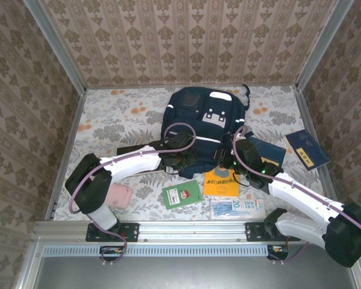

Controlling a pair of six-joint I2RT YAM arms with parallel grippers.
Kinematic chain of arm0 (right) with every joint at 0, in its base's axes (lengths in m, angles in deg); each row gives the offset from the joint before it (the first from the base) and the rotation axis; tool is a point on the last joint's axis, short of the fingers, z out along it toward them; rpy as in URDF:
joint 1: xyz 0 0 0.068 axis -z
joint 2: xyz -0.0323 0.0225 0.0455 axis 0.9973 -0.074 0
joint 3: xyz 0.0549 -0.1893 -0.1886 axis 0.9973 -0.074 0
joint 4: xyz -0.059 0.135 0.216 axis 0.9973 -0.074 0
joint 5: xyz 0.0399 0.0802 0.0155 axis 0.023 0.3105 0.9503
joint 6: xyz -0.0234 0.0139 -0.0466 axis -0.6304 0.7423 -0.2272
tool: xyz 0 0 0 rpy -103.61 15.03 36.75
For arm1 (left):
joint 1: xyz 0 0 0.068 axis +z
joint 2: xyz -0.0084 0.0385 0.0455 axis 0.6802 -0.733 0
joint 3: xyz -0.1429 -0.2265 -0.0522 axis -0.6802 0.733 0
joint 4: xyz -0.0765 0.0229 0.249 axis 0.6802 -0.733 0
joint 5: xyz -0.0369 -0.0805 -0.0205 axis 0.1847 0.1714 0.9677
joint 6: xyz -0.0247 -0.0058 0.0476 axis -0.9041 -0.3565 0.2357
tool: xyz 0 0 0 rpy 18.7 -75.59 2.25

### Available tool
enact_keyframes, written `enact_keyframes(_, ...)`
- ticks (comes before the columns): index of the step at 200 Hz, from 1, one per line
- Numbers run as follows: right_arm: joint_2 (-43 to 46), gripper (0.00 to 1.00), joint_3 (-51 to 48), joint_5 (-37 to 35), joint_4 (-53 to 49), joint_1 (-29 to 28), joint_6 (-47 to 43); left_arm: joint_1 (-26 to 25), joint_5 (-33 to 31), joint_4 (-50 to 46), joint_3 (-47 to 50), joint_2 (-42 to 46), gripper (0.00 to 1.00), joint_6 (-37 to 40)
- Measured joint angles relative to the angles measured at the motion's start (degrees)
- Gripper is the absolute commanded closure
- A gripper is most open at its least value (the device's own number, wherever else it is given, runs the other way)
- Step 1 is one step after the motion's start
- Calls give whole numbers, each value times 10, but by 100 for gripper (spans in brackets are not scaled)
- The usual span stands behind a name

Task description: Pack the student bag

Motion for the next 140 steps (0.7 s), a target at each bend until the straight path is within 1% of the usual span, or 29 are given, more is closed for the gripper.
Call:
enact_keyframes(52,-2,75,-8,6,1,0,0,0,-8,4,-2,0,100,13)
enact_keyframes(87,-11,73,-8,17,2,0,0,1,-5,17,11,13,100,16)
enact_keyframes(118,-37,66,-5,42,0,0,-5,9,17,37,26,29,100,19)
enact_keyframes(140,-69,58,11,63,-16,0,-7,19,45,48,40,46,100,26)
